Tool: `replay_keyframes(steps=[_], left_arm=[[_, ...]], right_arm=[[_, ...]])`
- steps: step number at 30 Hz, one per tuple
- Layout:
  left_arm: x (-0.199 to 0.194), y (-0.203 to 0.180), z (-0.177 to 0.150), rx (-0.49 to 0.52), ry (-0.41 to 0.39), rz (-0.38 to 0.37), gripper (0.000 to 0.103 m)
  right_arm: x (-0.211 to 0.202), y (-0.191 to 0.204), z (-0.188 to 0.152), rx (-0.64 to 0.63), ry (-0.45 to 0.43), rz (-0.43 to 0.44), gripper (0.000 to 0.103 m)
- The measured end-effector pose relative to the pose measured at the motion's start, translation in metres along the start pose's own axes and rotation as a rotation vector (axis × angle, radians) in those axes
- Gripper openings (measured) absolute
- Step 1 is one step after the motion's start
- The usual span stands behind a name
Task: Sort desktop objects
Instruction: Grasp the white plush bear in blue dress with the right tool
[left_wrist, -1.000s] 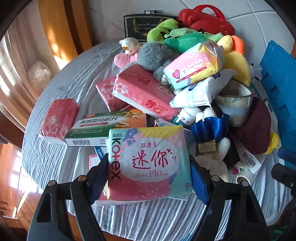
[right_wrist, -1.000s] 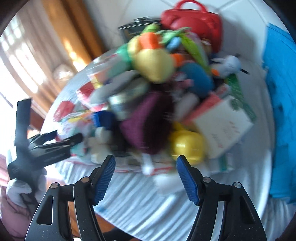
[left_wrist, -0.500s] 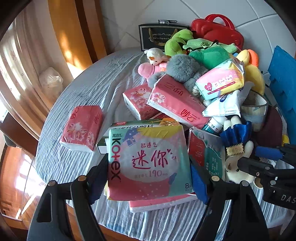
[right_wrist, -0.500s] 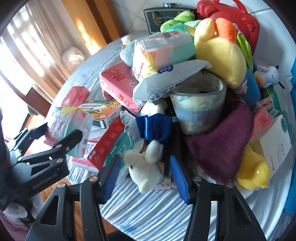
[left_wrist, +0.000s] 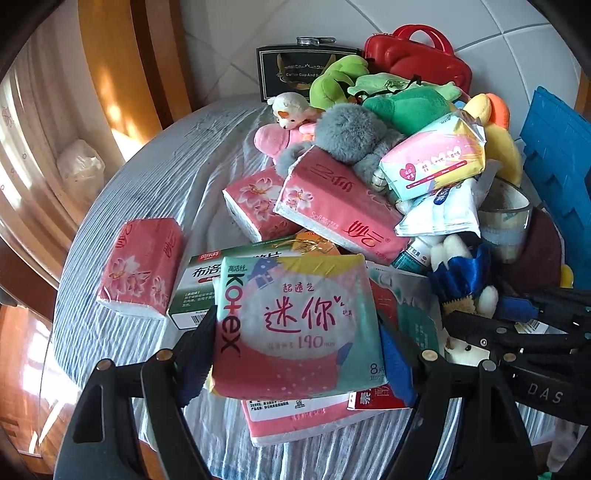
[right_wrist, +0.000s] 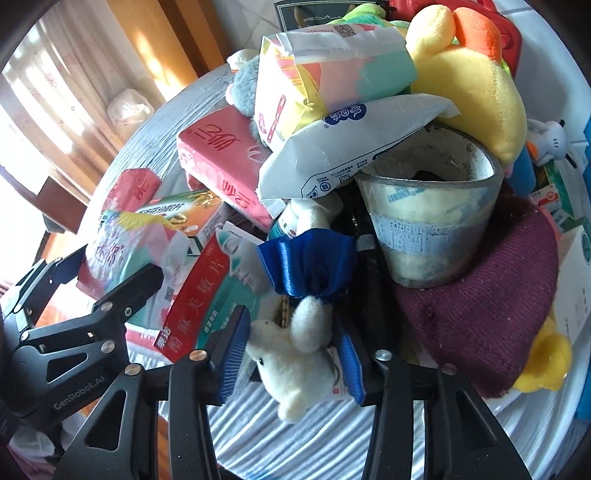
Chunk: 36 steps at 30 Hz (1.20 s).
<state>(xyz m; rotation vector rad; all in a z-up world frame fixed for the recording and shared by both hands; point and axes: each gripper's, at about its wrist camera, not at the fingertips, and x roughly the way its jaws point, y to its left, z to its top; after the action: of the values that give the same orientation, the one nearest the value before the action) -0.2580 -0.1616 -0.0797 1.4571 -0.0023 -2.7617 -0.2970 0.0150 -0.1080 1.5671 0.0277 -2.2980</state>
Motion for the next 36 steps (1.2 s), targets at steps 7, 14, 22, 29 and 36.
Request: replay_keyframes(steps=[7,14,22,29,36], left_arm=[[-0.021,-0.004,0.007,0.031,-0.051,-0.022,0.078],[-0.044,-0.006,0.016,0.046,-0.118,-0.037,0.078],[-0.048,-0.02,0.024,0.098,-0.141,-0.065,0.078],[-0.033,-0.003,0.003,0.09,-0.087,-0.051,0.078],[-0.026,0.007,-0.01,0.065,-0.074,-0.034,0.078]], right_arm=[[-0.02,0.001,-0.006,-0.006,-0.045,-0.003,0.021],[-0.061,0.01,-0.007,-0.041,-0.164,-0.034,0.019],[-0.082,0.003,-0.009,-0.025,-0.185,-0.059,0.007],[-0.044,0.004,-0.063,-0.012,-0.017,-0.051,0.059],[-0.014,-0.01,-0.126,0.08,0.133,0.051,0.059]])
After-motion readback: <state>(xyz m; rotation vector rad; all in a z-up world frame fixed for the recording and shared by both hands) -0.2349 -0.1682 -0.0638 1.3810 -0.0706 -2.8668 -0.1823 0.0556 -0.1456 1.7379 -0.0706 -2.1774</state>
